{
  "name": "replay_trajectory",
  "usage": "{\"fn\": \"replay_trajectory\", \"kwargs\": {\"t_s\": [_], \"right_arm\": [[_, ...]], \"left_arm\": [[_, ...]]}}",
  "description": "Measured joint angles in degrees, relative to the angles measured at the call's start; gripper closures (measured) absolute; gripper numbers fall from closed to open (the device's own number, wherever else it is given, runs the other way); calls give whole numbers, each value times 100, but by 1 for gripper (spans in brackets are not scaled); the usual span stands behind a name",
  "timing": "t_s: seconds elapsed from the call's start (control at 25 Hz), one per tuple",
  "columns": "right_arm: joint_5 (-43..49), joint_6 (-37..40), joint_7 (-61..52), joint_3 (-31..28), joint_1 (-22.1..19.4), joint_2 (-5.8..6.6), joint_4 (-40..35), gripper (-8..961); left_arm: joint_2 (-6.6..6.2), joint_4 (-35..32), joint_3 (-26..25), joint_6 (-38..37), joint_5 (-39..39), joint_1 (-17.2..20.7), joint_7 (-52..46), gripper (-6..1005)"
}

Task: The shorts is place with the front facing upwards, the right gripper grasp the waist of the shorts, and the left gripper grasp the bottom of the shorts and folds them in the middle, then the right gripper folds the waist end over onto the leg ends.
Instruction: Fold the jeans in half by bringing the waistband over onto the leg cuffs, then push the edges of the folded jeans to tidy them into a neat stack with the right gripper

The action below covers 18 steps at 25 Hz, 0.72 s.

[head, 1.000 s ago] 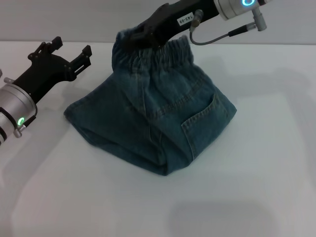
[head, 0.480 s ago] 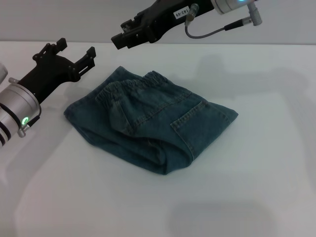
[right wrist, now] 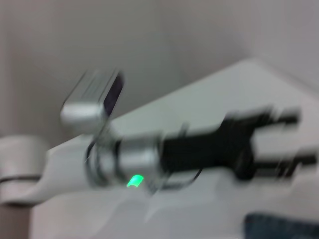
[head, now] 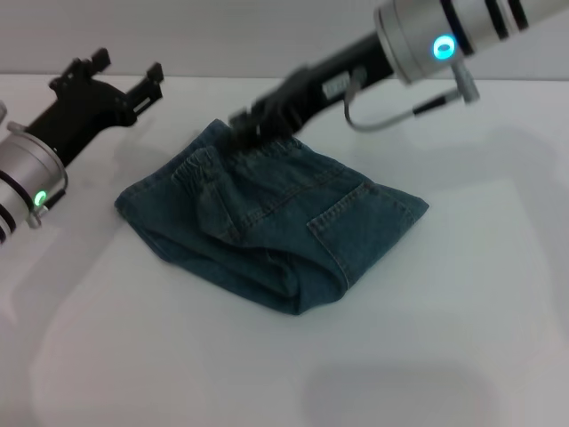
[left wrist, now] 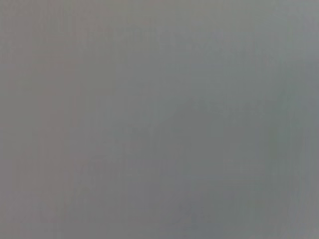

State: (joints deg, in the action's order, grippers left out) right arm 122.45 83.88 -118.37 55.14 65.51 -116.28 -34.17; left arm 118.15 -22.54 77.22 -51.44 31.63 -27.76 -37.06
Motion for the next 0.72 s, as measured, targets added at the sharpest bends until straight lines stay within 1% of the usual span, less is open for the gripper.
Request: {"fn": "replay_trajectory", "kwargs": {"t_s": [0.12,0.28,0.4,0.56,0.72], "right_arm": [[59,362,-60,4,-7,-18,213,518],[316,715,-356,19,-12,-48,311,519],[592,787,-454,62,-39,-99,436,518],[908,767,-548,70,-67,-109,659,519],[1347,693,-772,69,-198,-132,680,519]], "left_arm": [[1,19,-240,-21,0,-84,160,170],[6,3,-356,-38,1,-167,226,170],[11,-15,-441,-52,-12,-230,233,170],[14,9,-492,-57,-58,-351,235,170],[14,11,-496,-59,-60,-381,237,170]]}}
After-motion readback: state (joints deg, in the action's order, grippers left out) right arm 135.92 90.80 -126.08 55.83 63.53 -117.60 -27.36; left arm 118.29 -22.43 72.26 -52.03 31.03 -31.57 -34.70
